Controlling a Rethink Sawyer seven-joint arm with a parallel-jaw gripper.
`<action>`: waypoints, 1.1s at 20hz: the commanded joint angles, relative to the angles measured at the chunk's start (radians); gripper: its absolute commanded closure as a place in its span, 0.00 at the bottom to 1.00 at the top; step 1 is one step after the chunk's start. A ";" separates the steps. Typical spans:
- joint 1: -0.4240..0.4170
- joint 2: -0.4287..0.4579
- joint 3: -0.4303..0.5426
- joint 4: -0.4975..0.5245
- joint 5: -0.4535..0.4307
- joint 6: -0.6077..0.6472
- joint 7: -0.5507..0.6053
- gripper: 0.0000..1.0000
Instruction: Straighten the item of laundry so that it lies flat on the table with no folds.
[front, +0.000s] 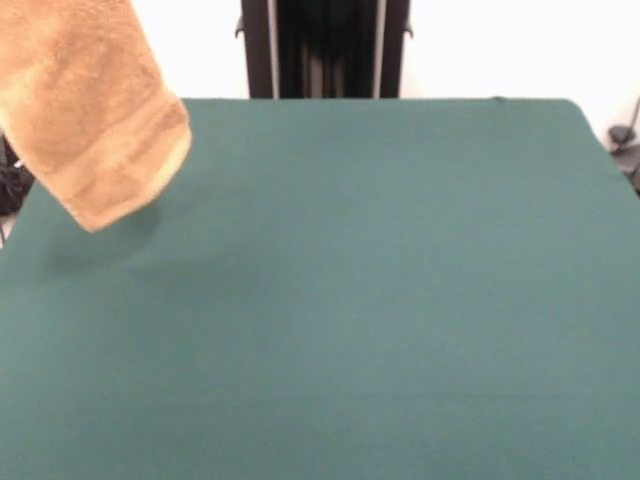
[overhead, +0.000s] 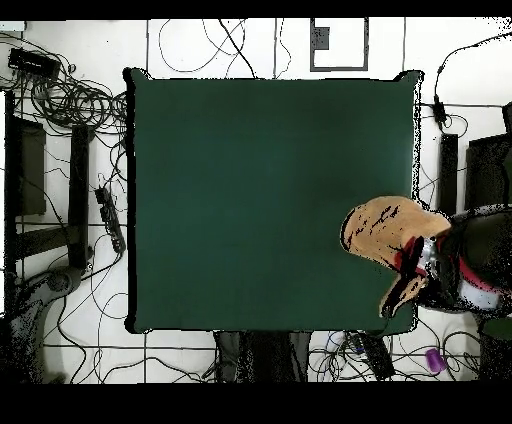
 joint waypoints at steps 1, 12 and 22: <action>0.136 -0.016 0.101 0.203 0.017 -0.213 -0.002 1.00; 0.182 0.115 0.091 0.269 0.124 -0.429 0.078 1.00; 0.116 0.149 0.116 0.214 0.122 -0.368 -0.071 1.00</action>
